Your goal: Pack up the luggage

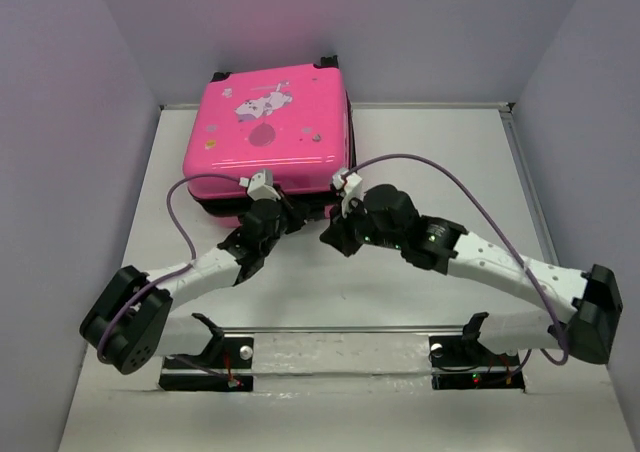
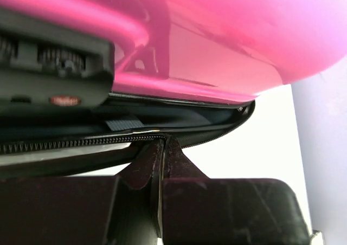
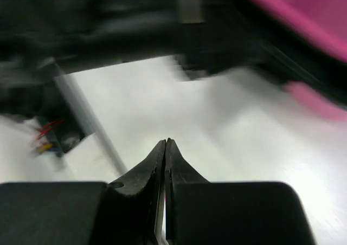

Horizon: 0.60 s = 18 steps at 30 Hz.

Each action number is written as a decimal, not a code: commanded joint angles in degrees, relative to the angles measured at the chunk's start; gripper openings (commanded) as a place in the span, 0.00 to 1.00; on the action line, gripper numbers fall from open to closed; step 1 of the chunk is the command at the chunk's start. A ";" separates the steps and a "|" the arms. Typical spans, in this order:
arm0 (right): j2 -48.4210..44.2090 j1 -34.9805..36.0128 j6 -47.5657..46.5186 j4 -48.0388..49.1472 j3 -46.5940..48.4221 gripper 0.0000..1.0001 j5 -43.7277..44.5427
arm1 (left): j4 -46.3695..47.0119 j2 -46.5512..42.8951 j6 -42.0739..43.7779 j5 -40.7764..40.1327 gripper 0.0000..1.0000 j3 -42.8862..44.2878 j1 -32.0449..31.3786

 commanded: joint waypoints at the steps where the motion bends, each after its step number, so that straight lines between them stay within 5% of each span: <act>1: -6.11 4.97 4.05 -4.73 -2.30 0.07 -7.09 | 8.18 3.90 -0.45 1.96 0.06 5.16 -2.79; 4: -7.25 4.97 5.11 -4.21 -5.02 0.07 -2.87 | 5.46 -1.89 1.56 -3.75 0.06 4.46 -7.27; 6: -9.36 4.97 5.99 -3.86 -5.91 0.07 0.30 | -0.07 -7.51 2.62 -4.99 0.16 4.20 -8.07; 8: -10.06 3.66 5.38 -3.86 -5.48 0.07 5.31 | -5.50 -12.51 3.59 -4.99 0.34 3.76 -8.16; 9: -10.42 1.47 5.29 -3.77 -4.95 0.07 5.93 | -7.10 -13.93 4.03 -5.17 0.60 3.93 -8.07; 12: -9.81 -3.89 4.58 -2.28 -2.58 0.07 5.24 | -16.41 -18.42 7.89 -10.94 0.89 7.26 -7.90; 14: -8.49 -10.48 4.93 0.34 -1.70 0.07 2.00 | -20.37 -18.87 10.44 -9.05 0.94 13.93 -2.65; 18: -5.07 -18.84 6.43 3.79 1.72 0.07 -0.56 | -22.67 -12.82 11.25 13.58 0.94 23.08 19.13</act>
